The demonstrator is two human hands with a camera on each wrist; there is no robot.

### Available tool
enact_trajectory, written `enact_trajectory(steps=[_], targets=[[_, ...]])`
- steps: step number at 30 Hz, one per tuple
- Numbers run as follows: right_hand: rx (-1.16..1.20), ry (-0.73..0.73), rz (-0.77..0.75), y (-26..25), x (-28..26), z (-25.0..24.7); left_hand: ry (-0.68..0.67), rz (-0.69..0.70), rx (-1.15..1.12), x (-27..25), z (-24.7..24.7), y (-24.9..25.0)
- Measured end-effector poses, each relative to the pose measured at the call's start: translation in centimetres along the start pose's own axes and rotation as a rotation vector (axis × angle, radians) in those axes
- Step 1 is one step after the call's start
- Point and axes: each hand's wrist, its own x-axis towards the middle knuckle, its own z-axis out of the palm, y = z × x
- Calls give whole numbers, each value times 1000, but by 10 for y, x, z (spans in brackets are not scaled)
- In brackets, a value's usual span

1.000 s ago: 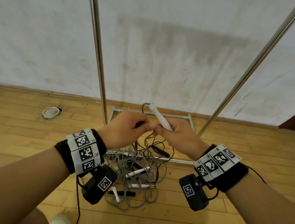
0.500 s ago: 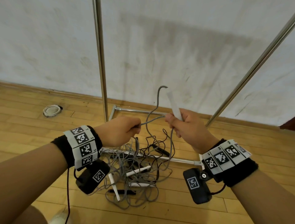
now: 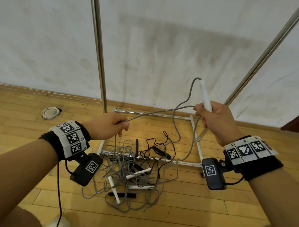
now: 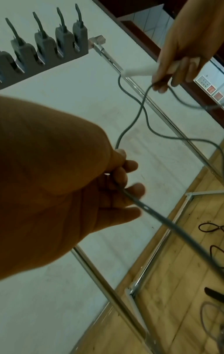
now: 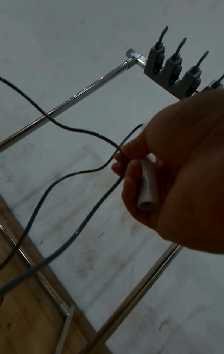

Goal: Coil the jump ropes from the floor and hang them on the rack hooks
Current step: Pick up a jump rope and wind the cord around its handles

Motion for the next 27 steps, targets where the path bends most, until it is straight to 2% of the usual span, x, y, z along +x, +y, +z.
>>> enact_trajectory(steps=[3, 7, 12, 16, 19, 23, 27], targets=[[-75, -26, -4, 3, -5, 4, 67, 23, -105, -1, 3, 10], [-88, -176, -8, -1, -19, 22, 161, 123, -5, -3, 13, 35], [-83, -368, -44, -7, -41, 58, 258, 172, 83, -4, 27, 58], [-84, -445, -82, -11, -48, 73, 307, 223, -70, -4, 25, 65], [-89, -381, -93, -14, -45, 71, 221, 214, -92, -4, 24, 60], [-49, -300, -116, -19, -38, 62, -74, 138, -82, -4, 25, 42], [45, -188, -156, -25, -32, 47, -226, 106, -44, -2, 29, 22]])
